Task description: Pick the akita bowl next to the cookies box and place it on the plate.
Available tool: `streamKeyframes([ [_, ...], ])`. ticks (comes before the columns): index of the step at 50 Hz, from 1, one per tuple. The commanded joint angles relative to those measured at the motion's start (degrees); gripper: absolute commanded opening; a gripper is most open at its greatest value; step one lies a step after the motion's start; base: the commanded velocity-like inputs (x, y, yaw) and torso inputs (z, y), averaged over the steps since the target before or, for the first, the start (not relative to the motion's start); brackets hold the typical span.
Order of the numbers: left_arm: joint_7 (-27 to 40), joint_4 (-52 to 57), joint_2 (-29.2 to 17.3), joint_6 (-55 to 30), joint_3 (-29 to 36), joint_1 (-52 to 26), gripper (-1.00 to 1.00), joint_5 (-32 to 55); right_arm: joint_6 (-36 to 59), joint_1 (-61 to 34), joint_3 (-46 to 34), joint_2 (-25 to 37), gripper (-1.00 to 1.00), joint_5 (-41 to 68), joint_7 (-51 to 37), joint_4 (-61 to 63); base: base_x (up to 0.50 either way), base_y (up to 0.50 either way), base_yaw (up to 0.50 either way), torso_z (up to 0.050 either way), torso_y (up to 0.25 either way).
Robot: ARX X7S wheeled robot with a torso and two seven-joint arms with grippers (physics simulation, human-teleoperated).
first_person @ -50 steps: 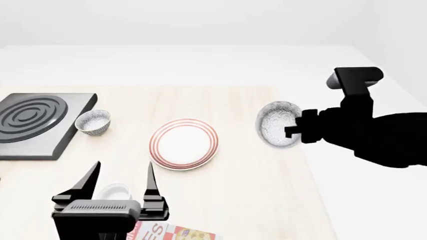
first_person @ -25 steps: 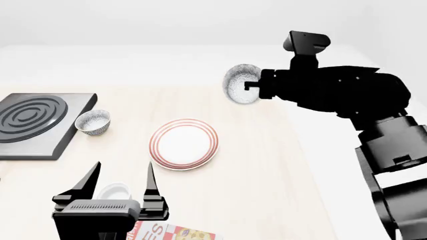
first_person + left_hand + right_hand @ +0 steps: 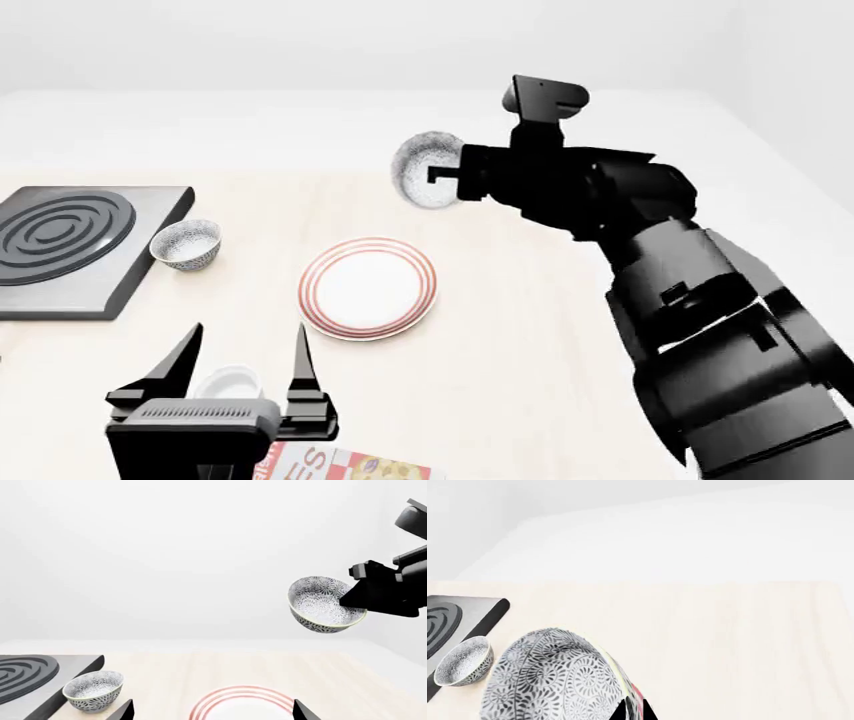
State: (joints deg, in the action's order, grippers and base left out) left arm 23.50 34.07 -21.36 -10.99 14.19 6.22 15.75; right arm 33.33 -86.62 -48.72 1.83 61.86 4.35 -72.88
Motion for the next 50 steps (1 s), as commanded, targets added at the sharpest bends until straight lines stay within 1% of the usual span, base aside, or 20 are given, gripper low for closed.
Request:
streamKeyframes([
  [1,0.1,-0.1,-0.1,0.2,0.2,0.0,1.0,0.2,-8.4,-0.2,-29.4,-1.8,-1.0,32.1,-2.3,0.3,0.0,0.0,0.0,0.0,0.0],
  [3,0.1,-0.1,-0.1,0.2,0.3,0.0,1.0,0.1,-10.2,-0.2,-35.4,-1.8,-1.0,37.8,-2.7,1.6,0.0,0.0,0.0,0.0,0.0],
  [5,0.1,-0.1,-0.2,0.2,0.3,0.0,1.0,0.2,-11.3,-0.4,-39.2,-1.8,-1.0,42.0,-2.8,2.2,0.0,0.0,0.0,0.0,0.0],
  [10,0.0,-0.3,-0.2,0.5,0.3,0.1,1.0,0.3,-13.0,-0.2,-43.7,-1.8,-1.0,46.5,-3.3,3.8,0.0,0.0,0.0,0.0,0.0],
  [23,0.2,-1.0,-0.3,0.4,0.9,-0.4,1.0,-0.3,-13.4,-0.1,-44.1,-1.8,-1.0,47.1,-4.0,5.7,0.0,0.0,0.0,0.0,0.001],
  [47,0.9,0.2,-0.9,-0.1,1.0,-0.2,1.0,-0.1,-13.7,-0.2,-43.8,-1.8,-1.0,47.0,-4.5,7.6,0.0,0.0,0.0,-0.001,-0.25],
  [50,0.3,0.1,-0.5,2.0,0.2,0.3,1.0,1.6,-13.8,-0.3,-43.7,-1.8,-1.0,47.1,-4.6,7.8,0.0,0.0,0.0,-0.001,-0.133],
])
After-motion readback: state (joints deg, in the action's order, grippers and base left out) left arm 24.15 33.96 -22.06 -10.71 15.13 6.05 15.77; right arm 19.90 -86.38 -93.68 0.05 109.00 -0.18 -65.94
